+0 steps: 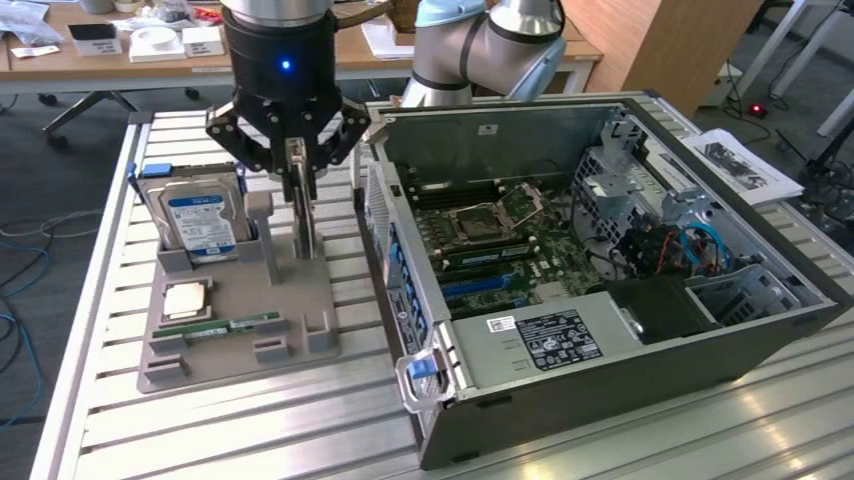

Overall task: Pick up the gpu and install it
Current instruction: 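Pick up the gpu and move the gpu toward the slot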

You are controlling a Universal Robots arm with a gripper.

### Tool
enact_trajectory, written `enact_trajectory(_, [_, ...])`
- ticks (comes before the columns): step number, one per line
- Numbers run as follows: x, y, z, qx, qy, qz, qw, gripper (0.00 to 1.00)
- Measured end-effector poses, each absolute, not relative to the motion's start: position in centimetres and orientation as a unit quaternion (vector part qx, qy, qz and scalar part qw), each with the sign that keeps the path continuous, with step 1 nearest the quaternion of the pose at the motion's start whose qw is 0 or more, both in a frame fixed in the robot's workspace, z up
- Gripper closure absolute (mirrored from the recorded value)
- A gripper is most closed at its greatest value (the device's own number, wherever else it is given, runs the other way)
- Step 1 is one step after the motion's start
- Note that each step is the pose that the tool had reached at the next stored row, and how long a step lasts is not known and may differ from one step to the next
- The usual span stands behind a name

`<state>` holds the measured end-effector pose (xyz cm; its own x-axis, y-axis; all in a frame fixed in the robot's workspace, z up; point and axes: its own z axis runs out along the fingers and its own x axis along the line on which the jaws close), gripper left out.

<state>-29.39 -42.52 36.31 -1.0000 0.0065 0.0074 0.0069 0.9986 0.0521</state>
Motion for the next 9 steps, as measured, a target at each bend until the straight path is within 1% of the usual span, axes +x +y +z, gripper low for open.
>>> enact_trajectory(9, [-29.4, -42.5, 39.0, -0.004, -1.000, -0.026, 0.003, 0.73])
